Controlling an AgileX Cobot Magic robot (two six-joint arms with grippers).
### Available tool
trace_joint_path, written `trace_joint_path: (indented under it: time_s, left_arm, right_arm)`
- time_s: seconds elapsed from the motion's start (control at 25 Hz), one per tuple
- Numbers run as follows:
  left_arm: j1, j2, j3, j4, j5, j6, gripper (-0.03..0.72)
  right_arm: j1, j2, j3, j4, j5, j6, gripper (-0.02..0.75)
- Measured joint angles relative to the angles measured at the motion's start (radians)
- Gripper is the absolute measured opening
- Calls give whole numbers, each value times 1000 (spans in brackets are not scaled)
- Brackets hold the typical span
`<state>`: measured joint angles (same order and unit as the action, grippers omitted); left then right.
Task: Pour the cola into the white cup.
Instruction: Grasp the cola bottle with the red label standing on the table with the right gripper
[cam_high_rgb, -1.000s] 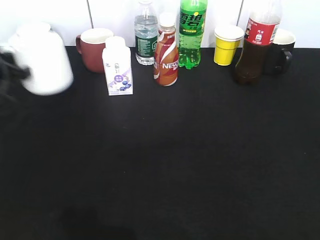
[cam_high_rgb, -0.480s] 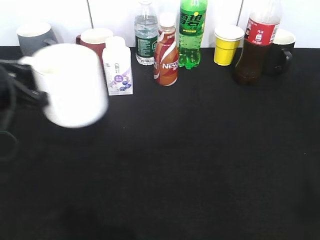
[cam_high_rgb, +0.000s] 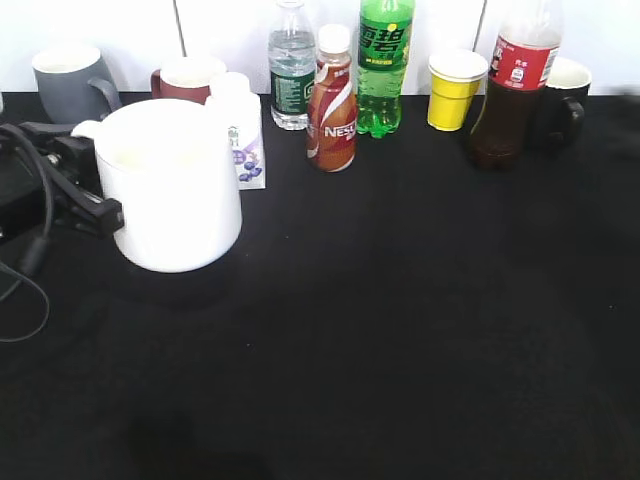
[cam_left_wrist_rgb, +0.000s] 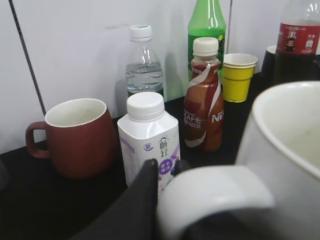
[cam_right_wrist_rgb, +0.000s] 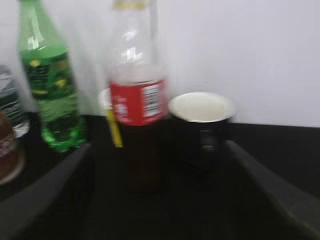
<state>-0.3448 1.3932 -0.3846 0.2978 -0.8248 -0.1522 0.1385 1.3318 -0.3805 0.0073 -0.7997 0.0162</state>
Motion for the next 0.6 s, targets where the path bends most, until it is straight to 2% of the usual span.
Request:
trace_joint_path:
  time_s: [0.08,0.16,0.2,0.36,0.6]
  left_arm:
    - [0,0,0,0,-1,0,62]
    - [0,0,0,1,-7,0,62]
    - [0,0,0,1,-8,0,62]
    - [0,0,0,1,-9,0,62]
    - [0,0,0,1,-15,-1,62]
  right_arm:
    - [95,182,-68,99,-109,-37,573]
    - [120,342,-120,115,-278,-34,627]
    - [120,412,-152,122,-306,-25,657]
    - [121,594,-303,148,-326,-16,671]
    - [121,721,-485,207,-300,-16,670]
